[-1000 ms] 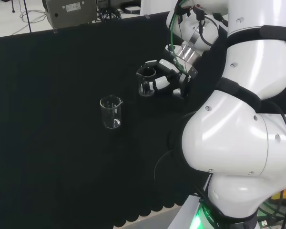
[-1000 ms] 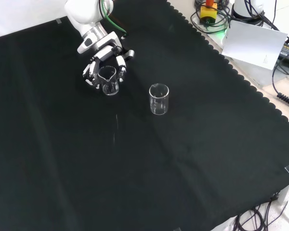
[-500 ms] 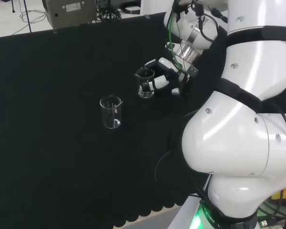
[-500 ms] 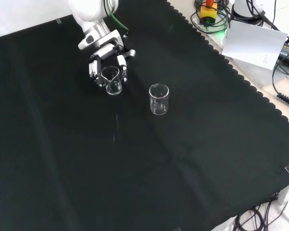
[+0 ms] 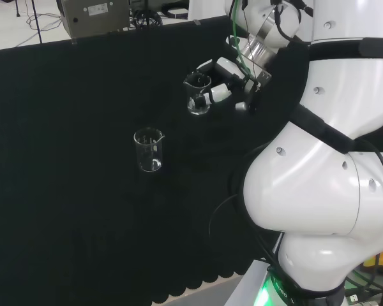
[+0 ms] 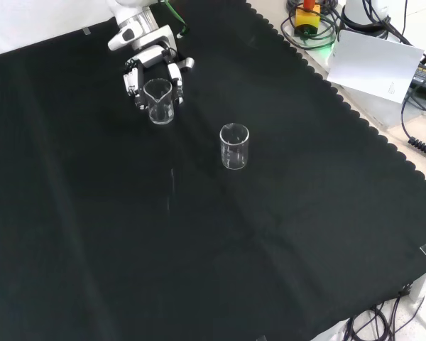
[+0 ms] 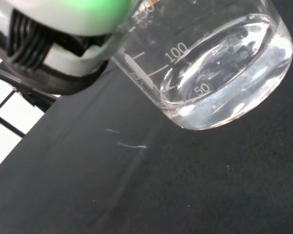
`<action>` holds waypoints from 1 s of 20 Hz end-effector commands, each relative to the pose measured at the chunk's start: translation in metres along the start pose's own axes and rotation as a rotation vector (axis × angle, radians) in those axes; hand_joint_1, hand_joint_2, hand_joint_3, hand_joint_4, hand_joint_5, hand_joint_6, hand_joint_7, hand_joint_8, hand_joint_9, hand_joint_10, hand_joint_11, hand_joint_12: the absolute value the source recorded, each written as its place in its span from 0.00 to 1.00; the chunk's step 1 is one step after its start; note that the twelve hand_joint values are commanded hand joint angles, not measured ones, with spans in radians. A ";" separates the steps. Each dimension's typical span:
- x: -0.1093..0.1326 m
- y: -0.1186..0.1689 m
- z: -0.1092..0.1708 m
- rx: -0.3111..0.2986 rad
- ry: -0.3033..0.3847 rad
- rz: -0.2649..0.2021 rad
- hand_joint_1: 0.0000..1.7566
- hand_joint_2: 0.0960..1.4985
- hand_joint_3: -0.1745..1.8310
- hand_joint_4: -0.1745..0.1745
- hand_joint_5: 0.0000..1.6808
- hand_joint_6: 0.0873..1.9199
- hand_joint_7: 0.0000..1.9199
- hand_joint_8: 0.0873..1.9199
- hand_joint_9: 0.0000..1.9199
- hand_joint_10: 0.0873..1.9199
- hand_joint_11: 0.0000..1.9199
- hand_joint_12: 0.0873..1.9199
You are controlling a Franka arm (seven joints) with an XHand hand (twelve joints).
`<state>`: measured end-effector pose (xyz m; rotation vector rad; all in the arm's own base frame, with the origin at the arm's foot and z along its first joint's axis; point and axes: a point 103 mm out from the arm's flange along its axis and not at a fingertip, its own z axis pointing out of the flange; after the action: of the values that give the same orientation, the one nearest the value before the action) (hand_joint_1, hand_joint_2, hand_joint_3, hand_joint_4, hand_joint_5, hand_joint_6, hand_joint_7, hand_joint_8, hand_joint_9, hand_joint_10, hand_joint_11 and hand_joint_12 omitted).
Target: Pick up the beaker on the right.
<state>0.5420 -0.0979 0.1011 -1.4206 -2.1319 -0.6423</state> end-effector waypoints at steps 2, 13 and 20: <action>0.011 -0.011 -0.022 0.063 -0.012 -0.011 0.74 0.35 0.43 0.69 0.81 0.21 0.84 0.00 0.82 0.00 0.64 0.41; 0.054 -0.034 -0.049 0.186 -0.127 0.018 0.74 0.33 0.44 0.58 0.82 0.19 0.85 0.00 0.84 0.00 0.68 0.39; 0.084 -0.054 -0.046 0.249 -0.183 0.039 0.75 0.33 0.45 0.52 0.83 0.17 0.85 0.00 0.85 0.01 0.70 0.37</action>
<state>0.4937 -0.0984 0.1730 -1.4142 -2.2123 -0.3420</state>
